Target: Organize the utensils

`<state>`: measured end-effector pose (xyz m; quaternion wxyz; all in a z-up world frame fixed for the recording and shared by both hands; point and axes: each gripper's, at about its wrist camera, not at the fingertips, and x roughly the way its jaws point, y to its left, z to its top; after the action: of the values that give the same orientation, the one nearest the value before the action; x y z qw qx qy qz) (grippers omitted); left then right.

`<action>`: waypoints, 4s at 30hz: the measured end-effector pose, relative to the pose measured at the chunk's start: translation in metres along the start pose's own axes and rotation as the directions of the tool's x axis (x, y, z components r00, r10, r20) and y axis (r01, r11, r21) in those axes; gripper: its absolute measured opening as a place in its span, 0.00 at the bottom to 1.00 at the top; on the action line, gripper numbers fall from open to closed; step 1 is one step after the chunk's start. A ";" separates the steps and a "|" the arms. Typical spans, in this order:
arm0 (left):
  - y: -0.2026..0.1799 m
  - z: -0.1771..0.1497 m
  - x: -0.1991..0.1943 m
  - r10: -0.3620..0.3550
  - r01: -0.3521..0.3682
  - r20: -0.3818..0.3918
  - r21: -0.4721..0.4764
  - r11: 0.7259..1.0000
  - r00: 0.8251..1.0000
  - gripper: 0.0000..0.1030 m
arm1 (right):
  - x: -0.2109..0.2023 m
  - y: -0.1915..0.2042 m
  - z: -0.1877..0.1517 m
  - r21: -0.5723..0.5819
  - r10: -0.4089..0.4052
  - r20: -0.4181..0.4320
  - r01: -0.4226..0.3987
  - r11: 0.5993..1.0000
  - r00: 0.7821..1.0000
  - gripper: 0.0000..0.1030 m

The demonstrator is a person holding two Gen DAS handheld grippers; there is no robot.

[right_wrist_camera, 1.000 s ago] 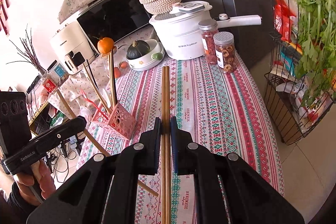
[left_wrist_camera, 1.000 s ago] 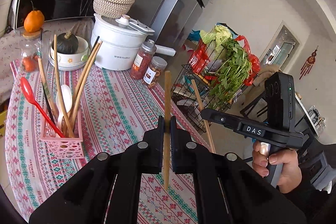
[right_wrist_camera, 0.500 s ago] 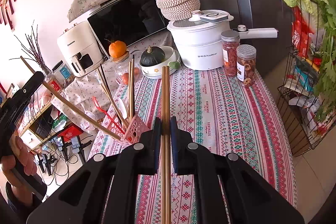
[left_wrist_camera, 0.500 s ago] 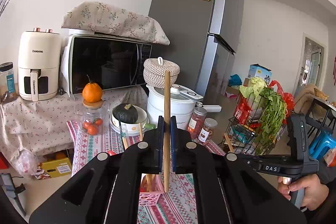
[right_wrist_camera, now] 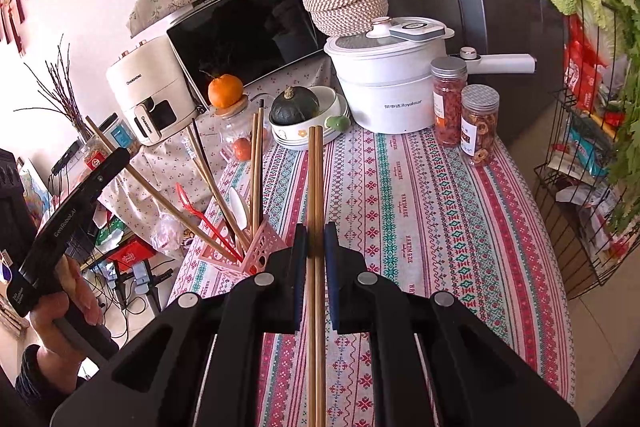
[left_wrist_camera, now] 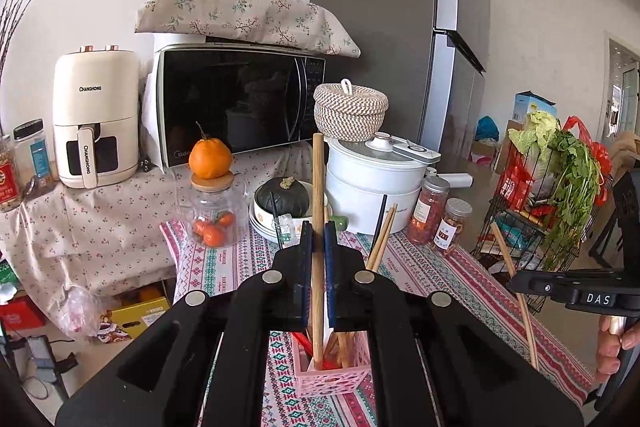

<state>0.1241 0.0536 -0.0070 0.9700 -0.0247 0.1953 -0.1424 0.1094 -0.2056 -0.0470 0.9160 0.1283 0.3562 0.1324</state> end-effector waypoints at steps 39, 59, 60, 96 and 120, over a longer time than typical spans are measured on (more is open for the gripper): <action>0.095 -0.055 -0.019 -0.006 -0.130 -0.409 -0.305 0.944 0.913 0.93 | 0.057 0.106 0.012 0.082 -0.115 0.634 0.082 0.993 0.765 0.09; 0.097 -0.064 -0.006 0.057 -0.201 -0.452 -0.277 0.940 0.890 0.93 | 0.071 0.101 -0.013 0.071 -0.142 0.526 0.123 0.990 0.838 0.34; 0.095 -0.064 -0.006 0.058 -0.201 -0.453 -0.275 0.940 0.890 0.93 | 0.068 0.098 -0.011 0.071 -0.136 0.502 0.116 0.991 0.854 0.44; -0.045 -0.042 -0.055 0.143 -0.179 -0.318 -0.088 0.980 0.937 0.93 | -0.063 0.024 -0.026 -0.108 -0.240 0.100 0.250 0.962 0.966 0.94; -0.058 -0.044 -0.056 0.203 -0.218 -0.316 -0.012 0.976 0.927 0.93 | -0.049 0.025 -0.033 -0.116 -0.249 0.050 0.254 0.960 0.967 0.94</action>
<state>0.0420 0.0139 -0.0207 0.9356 -0.0035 0.3512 -0.0352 0.0487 -0.1942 -0.0320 0.9377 0.0284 0.3447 0.0340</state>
